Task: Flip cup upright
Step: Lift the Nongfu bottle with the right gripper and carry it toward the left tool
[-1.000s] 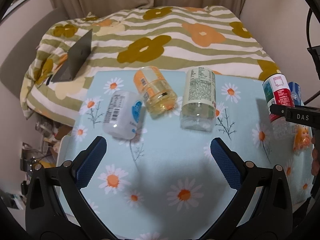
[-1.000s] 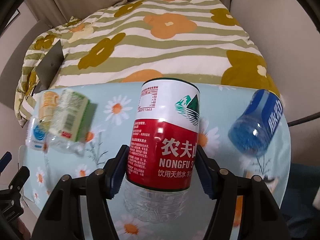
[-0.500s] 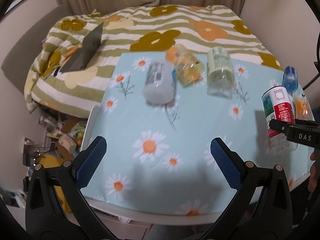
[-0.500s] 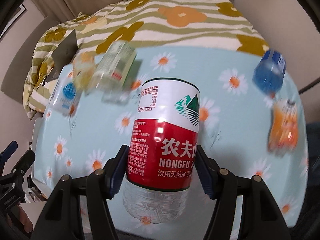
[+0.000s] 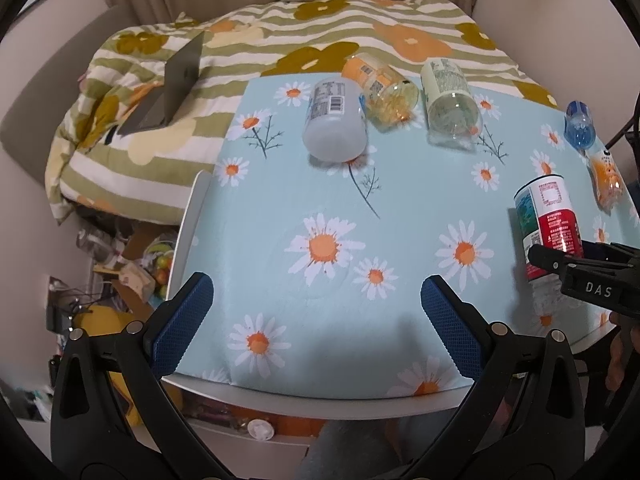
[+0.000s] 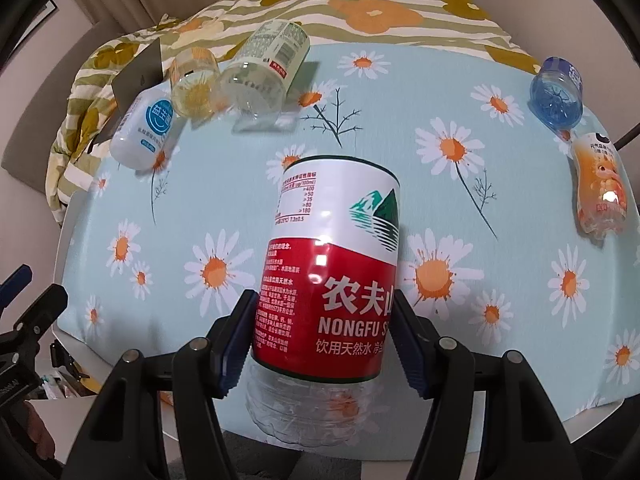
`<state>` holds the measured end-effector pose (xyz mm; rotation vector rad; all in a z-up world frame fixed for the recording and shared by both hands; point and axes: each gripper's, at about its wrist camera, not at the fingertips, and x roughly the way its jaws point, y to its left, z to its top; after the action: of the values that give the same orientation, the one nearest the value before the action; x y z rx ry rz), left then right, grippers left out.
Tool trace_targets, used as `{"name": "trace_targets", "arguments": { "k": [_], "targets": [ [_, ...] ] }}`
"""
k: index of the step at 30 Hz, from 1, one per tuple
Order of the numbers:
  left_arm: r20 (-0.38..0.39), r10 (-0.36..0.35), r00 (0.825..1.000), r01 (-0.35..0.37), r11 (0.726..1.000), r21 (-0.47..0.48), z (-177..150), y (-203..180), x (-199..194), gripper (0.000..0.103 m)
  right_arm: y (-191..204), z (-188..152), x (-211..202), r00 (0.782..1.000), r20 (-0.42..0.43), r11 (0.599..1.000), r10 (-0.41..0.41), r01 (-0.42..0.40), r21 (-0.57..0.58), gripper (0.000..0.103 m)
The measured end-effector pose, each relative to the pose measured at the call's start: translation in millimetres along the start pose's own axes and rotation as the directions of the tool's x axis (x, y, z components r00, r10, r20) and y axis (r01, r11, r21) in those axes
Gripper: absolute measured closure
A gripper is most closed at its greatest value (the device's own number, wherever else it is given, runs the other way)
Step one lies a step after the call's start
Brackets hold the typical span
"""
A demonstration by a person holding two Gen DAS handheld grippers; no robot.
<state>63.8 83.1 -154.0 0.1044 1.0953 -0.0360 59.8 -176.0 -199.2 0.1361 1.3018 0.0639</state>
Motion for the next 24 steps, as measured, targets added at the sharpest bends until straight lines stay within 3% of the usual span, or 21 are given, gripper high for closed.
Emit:
{"name": "trace_targets", "arguments": {
  "k": [15,17,19,21,24],
  "targets": [
    [-0.003,-0.018,1.0,0.018,1.0,0.02,-3,0,4,0.0,-3,-10,7,1.0,-0.009,0.999,-0.011,0.011,0.039,0.041],
    [-0.003,-0.02,1.0,0.02,0.999,0.026,-2,-1,4,0.0,-4,-11,6,1.0,-0.009,0.999,-0.006,0.006,0.046,0.036],
    [-0.001,-0.021,1.0,0.021,0.999,0.035,-2,-2,4,0.0,-5,-12,4,1.0,0.001,0.999,-0.005,0.005,0.051,0.015],
    [0.003,-0.022,1.0,0.022,0.999,0.04,-1,-3,1,0.0,-4,-13,-2,1.0,0.026,0.999,-0.01,0.009,0.052,0.009],
    [0.008,-0.036,0.999,0.036,0.999,0.041,4,-4,-6,0.0,-5,-15,-20,0.997,0.073,0.998,-0.017,0.013,0.057,0.009]
  ]
}}
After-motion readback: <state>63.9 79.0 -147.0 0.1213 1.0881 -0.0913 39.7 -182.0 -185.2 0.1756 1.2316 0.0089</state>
